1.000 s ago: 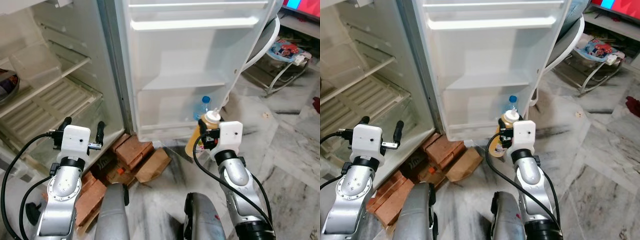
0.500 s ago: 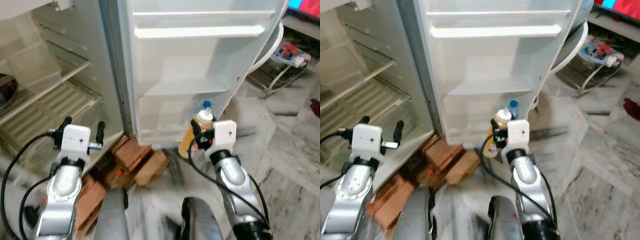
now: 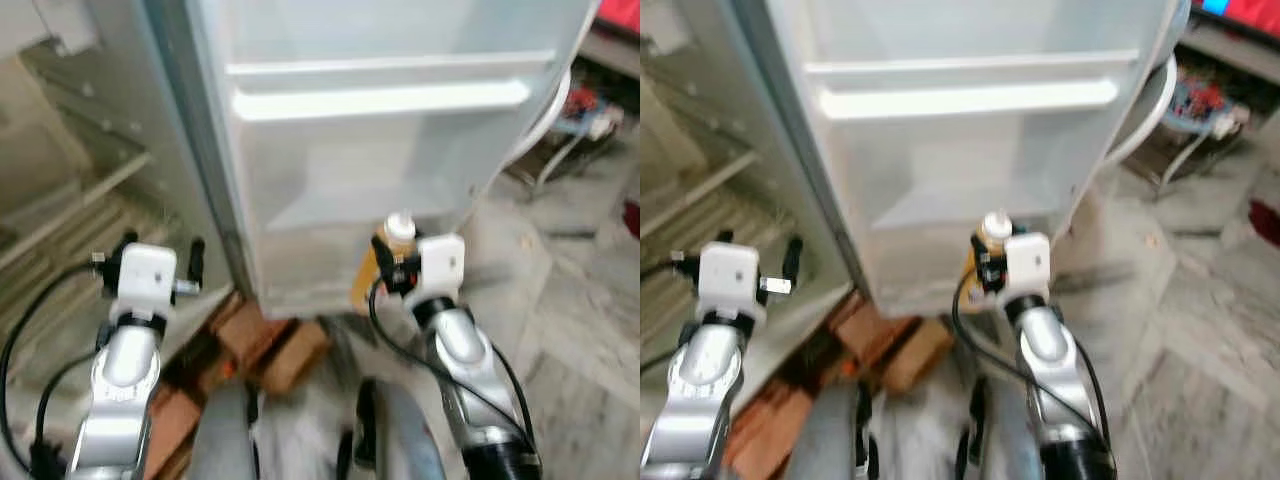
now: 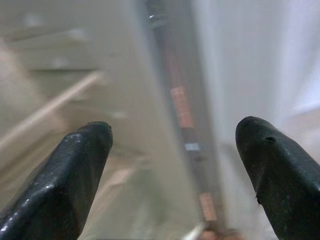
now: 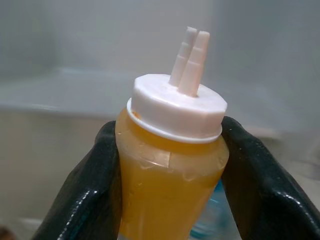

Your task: Restocking fridge

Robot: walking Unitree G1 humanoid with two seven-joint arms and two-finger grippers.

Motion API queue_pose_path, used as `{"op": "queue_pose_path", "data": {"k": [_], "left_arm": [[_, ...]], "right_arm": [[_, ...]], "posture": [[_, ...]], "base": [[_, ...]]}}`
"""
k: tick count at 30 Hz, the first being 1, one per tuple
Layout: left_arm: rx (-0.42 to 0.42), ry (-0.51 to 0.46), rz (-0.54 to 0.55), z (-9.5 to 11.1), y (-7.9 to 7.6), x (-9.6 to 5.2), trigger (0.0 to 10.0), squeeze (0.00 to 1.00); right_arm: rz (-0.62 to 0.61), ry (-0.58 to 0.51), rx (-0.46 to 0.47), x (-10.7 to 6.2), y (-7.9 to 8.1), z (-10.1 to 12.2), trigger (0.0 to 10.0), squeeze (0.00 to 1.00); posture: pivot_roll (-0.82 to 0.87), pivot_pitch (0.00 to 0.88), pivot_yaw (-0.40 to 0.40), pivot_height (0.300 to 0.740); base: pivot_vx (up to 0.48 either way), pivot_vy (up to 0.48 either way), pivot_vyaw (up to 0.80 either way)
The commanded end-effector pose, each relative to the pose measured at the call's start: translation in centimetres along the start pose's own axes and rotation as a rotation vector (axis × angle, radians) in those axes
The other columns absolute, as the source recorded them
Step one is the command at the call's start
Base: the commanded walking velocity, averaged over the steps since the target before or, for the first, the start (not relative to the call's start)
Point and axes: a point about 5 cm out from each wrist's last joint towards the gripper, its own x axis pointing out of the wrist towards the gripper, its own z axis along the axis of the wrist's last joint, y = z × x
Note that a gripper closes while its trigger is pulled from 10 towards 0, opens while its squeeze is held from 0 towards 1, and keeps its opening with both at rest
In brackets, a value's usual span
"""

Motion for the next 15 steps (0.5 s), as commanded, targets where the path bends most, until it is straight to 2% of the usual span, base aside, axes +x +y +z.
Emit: {"op": "queue_pose_path", "data": {"k": [1,5,11,15], "left_arm": [[0.015,0.006,0.021,0.0,0.7,-0.1,10.0,0.0],[0.018,0.009,0.025,-0.1,0.7,-0.1,10.0,0.0],[0.016,0.017,0.032,-0.2,0.7,-0.1,10.0,0.0],[0.015,0.021,0.035,-0.2,0.7,-0.1,10.0,0.0]], "right_arm": [[0.011,-0.012,0.018,0.0,0.3,0.3,10.0,0.0],[0.03,-0.002,0.025,-0.1,0.5,0.2,10.0,0.0],[0.168,0.049,0.088,-0.5,2.1,-0.5,10.0,0.0],[0.205,0.046,0.092,-0.5,2.5,-0.3,10.0,0.0]], "posture": [[0.06,0.124,-0.04,0.626],[0.06,0.125,-0.039,0.626],[0.06,0.127,-0.038,0.626],[0.06,0.13,-0.041,0.616]], "base": [[0.0,0.0,0.0],[0.0,0.0,0.0],[0.0,0.0,0.0],[0.0,0.0,0.0]]}}
